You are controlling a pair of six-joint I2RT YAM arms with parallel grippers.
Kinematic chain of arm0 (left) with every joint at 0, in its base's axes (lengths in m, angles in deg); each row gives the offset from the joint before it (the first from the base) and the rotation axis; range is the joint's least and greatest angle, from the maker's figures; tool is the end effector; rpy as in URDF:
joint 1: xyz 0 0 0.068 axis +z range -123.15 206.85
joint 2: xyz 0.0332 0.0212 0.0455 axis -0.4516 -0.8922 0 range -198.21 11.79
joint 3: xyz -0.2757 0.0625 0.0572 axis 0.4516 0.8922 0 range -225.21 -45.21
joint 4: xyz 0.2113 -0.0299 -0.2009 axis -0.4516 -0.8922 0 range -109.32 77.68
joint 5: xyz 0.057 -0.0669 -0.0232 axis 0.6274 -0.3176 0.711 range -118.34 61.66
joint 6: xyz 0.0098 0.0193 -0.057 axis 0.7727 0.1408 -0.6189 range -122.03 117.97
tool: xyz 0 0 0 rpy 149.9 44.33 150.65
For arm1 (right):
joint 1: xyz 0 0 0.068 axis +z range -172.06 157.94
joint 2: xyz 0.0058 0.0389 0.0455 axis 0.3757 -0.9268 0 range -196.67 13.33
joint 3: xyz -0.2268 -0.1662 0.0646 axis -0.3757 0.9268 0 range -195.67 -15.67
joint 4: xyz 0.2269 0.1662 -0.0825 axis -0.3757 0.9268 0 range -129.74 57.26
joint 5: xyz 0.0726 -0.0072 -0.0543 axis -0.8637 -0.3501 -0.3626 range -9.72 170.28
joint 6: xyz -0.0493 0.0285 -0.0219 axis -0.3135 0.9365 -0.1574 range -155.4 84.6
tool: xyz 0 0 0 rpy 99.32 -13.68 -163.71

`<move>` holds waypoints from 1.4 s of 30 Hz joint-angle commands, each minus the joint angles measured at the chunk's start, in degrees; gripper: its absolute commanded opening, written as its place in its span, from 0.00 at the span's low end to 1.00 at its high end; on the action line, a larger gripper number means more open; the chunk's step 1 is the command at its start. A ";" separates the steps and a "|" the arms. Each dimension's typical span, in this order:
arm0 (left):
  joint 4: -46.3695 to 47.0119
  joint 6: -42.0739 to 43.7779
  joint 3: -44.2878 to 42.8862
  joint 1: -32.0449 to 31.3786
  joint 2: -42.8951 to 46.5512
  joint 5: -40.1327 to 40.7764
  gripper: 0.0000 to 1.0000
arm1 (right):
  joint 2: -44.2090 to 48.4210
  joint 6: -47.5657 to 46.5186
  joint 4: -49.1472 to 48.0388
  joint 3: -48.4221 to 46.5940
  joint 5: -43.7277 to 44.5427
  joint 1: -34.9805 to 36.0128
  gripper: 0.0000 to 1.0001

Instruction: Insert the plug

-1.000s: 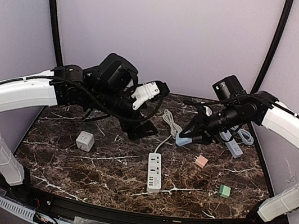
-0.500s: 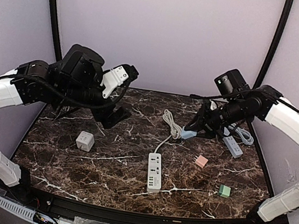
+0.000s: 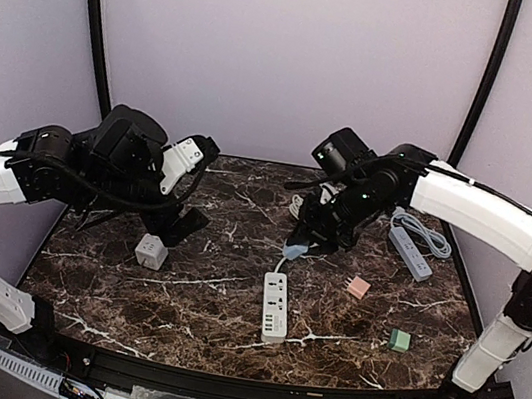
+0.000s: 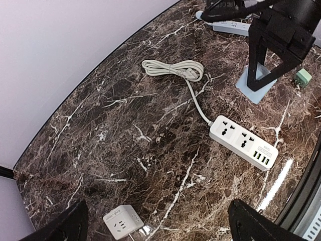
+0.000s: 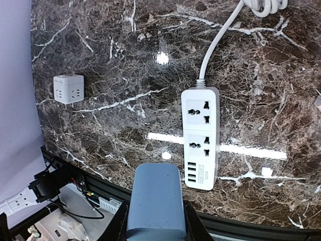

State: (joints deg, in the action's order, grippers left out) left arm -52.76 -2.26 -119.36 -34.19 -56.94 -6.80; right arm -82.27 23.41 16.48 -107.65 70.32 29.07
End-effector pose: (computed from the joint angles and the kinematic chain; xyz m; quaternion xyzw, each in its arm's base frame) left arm 0.1528 -0.2415 0.3938 0.3667 0.7953 -0.0885 0.4746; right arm 0.2379 0.3076 0.3318 0.0418 0.9613 0.2604 0.0801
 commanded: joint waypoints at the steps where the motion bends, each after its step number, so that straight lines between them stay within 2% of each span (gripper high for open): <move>1: -0.62 -3.38 2.59 -0.06 1.74 1.43 0.99 | -4.41 -1.89 2.02 -3.33 3.14 2.88 0.00; 13: -1.85 -8.64 6.66 0.13 6.33 2.45 0.99 | -11.55 -5.46 2.94 -3.72 3.16 4.06 0.00; 25: -3.74 -12.86 9.04 0.44 9.59 4.64 0.99 | -15.58 -14.17 5.21 -5.49 -0.07 2.58 0.00; 35: -2.75 -13.72 8.27 2.74 8.38 5.38 0.99 | -17.24 -16.64 8.94 -7.44 -2.08 0.81 0.00; 42: -0.51 -13.70 8.43 6.32 6.86 2.44 0.99 | -18.90 -17.37 9.03 -7.58 -3.34 -0.52 0.00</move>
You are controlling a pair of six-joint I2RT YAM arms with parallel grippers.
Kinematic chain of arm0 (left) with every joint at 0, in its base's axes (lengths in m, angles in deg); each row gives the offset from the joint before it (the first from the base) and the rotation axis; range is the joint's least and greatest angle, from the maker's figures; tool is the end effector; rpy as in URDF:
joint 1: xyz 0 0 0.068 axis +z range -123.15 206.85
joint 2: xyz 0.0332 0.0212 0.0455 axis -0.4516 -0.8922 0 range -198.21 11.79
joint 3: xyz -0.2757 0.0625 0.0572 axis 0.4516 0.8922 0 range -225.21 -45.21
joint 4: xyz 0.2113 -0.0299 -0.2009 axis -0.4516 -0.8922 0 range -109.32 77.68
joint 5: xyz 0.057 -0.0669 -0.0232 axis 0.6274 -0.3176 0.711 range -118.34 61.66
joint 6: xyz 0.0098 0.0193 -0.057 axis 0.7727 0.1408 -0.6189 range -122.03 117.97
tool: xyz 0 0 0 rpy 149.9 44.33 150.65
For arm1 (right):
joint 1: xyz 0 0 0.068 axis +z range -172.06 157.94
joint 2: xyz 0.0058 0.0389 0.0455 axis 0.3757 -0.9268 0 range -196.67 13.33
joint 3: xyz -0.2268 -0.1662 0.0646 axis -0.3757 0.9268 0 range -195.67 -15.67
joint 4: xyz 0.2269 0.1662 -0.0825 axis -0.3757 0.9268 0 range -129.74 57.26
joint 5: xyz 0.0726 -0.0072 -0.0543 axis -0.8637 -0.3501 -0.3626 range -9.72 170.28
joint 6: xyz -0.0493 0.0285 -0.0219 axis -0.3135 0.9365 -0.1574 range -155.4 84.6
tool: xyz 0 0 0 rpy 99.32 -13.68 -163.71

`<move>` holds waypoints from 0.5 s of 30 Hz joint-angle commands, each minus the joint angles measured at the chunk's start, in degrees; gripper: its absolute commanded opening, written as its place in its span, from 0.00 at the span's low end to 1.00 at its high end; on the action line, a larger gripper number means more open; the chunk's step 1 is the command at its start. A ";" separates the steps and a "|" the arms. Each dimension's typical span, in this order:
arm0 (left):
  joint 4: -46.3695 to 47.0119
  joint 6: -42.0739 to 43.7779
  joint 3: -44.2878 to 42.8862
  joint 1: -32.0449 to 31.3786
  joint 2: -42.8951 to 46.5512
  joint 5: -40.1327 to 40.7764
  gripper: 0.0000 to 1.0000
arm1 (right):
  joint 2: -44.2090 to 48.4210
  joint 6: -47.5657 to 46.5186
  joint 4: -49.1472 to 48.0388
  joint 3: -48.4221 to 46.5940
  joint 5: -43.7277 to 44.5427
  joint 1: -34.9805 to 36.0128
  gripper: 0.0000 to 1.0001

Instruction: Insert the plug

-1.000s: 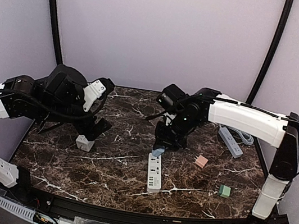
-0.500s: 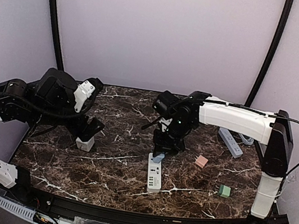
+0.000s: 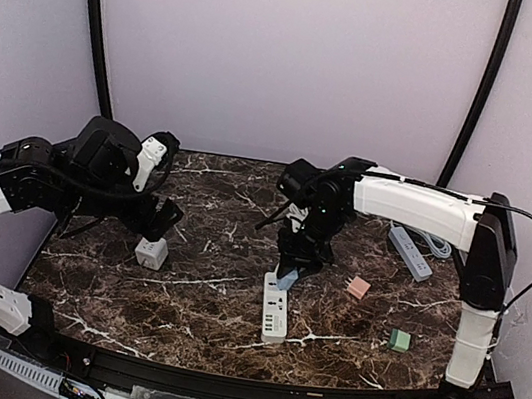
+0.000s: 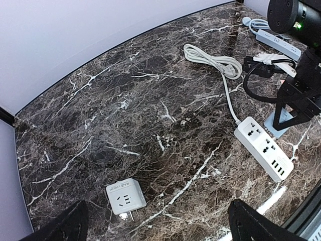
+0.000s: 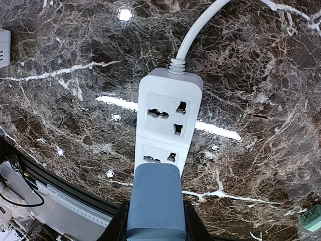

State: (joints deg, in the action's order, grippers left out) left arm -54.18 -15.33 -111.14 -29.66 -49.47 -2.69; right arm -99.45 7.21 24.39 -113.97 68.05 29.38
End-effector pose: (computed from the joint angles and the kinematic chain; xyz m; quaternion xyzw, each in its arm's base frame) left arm 0.1542 -0.1973 0.3721 0.2298 0.8483 -0.0851 0.4694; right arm 0.2646 0.3473 0.2441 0.0868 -0.9856 -0.1444 0.0103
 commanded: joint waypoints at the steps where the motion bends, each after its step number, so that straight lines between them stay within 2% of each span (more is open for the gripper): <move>1: 1.08 -0.71 0.20 1.99 -0.70 -1.84 0.99 | -2.12 -1.41 1.14 -1.68 -1.23 -1.00 0.00; 15: 1.91 -0.64 -0.24 3.98 -2.48 -3.04 0.99 | -7.25 -2.83 1.30 -6.60 -2.04 -2.55 0.00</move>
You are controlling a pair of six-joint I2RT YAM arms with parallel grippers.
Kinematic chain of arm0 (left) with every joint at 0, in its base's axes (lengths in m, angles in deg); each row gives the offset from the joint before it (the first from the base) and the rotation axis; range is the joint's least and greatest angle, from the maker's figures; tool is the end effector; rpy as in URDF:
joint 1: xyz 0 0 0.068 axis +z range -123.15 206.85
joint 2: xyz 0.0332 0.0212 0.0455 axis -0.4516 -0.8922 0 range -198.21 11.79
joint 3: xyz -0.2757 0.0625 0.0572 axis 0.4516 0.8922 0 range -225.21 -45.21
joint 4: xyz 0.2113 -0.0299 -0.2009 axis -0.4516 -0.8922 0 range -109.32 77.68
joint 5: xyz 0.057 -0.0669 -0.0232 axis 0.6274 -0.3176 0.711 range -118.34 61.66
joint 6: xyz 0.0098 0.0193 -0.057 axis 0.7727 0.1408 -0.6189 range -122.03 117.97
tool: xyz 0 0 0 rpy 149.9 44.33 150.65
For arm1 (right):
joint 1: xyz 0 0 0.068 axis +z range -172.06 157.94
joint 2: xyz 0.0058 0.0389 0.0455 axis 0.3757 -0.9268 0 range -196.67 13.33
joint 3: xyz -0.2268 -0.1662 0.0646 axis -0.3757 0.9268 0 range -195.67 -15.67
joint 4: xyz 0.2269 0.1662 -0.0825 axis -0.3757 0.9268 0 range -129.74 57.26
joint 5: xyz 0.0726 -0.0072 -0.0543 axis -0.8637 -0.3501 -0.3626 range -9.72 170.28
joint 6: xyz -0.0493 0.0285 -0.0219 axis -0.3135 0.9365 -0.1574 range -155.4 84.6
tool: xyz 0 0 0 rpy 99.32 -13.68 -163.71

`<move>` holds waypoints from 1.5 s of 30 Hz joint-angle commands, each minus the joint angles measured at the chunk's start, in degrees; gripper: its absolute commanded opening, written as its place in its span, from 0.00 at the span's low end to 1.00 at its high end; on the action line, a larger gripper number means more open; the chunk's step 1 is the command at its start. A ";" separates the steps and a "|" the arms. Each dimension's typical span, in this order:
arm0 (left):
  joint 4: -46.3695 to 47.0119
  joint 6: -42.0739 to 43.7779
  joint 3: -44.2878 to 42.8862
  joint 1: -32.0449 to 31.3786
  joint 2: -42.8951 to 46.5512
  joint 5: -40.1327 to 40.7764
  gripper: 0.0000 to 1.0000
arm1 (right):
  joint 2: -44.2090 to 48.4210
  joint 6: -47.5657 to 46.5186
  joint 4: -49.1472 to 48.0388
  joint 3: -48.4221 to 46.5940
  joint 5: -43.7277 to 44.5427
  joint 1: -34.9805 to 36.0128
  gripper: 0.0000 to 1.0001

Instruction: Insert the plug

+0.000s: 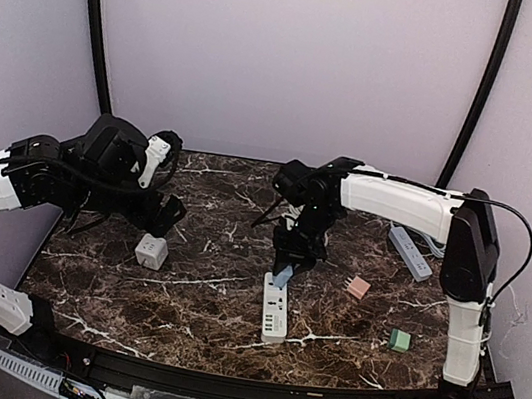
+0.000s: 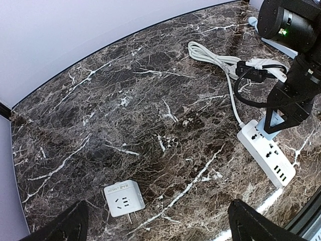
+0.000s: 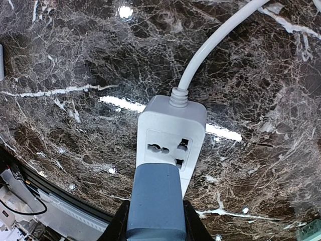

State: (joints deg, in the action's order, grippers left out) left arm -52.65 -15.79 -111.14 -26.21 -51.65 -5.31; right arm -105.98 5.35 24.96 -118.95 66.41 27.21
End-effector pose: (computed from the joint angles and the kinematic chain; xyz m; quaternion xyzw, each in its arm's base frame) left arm 0.1717 -0.1986 0.3650 0.2133 0.8584 -0.0875 0.4583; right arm 0.2922 0.3560 0.2219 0.0833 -0.9860 -0.1418 0.0284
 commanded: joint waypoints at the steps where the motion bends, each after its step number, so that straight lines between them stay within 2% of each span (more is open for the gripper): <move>1: 0.41 -0.14 -0.25 0.66 -0.33 -0.34 0.99 | -0.75 -1.00 0.83 -1.60 -0.27 -0.48 0.00; 32: 0.85 0.18 -0.25 1.31 -1.47 -0.76 0.99 | 0.39 -0.84 -0.24 2.50 1.15 -0.78 0.00; 45: 0.63 0.15 -0.25 1.29 -1.37 -0.89 0.99 | -0.01 0.16 -1.21 1.36 1.22 -1.02 0.00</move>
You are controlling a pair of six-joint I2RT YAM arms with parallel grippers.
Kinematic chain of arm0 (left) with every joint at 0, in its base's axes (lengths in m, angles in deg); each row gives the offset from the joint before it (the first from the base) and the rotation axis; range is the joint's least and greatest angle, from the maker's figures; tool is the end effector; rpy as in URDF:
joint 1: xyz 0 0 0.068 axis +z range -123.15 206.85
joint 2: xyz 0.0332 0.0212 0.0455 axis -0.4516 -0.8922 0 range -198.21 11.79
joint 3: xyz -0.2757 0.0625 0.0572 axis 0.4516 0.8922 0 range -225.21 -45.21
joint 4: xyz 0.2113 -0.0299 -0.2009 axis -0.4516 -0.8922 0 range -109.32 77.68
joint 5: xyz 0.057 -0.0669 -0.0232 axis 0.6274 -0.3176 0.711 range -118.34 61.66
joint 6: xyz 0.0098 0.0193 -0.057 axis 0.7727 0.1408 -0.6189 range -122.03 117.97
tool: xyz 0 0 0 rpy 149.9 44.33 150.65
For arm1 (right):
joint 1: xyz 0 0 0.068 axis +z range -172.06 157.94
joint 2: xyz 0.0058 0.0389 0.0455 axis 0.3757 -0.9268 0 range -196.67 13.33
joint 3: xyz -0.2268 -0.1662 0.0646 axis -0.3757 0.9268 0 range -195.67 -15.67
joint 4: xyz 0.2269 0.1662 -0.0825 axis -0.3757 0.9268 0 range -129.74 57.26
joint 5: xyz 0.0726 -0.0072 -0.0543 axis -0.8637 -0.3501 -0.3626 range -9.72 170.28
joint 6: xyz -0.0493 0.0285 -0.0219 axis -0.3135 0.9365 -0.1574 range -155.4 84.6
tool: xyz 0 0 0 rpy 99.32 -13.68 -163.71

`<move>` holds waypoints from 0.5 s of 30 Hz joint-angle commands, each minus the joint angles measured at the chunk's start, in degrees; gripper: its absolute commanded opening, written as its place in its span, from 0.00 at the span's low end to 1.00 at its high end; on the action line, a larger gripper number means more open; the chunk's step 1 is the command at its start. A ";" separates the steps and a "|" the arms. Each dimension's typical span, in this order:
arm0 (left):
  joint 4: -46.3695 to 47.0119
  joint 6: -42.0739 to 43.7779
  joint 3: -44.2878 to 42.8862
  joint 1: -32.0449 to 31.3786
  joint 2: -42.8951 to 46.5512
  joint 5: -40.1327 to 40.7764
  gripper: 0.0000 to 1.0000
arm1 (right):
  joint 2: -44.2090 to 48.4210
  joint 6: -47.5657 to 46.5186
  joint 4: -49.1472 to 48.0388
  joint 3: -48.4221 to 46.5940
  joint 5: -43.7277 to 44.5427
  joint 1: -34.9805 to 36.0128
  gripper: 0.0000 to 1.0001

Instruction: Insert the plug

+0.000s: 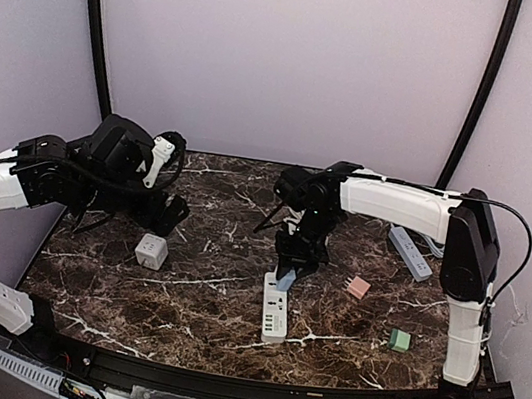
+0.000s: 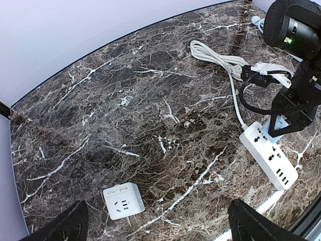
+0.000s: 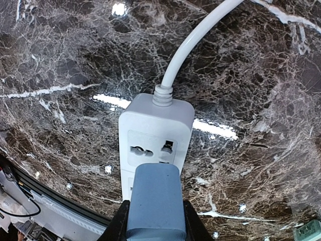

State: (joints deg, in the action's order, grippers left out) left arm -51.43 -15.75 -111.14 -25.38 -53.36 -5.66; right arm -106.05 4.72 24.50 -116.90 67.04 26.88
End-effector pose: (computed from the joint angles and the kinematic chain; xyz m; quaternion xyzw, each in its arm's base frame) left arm 0.1798 -0.2034 0.3595 0.2101 0.8614 -0.0841 0.4548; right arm 0.2920 0.3510 0.2106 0.0839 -0.9876 -0.1282 0.0337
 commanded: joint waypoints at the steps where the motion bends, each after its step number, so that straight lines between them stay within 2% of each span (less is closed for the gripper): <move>1: -0.63 0.10 -0.25 0.46 0.43 -0.53 0.99 | 0.02 0.82 -0.68 -0.71 0.67 -0.76 0.00; 15: -1.03 0.18 0.01 0.46 0.63 -0.78 0.99 | 0.16 0.72 -2.55 1.54 0.75 -1.05 0.00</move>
State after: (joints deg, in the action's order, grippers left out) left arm -51.45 -15.75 -111.14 -25.38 -53.33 -6.03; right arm -106.05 5.22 23.15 -116.16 67.48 26.42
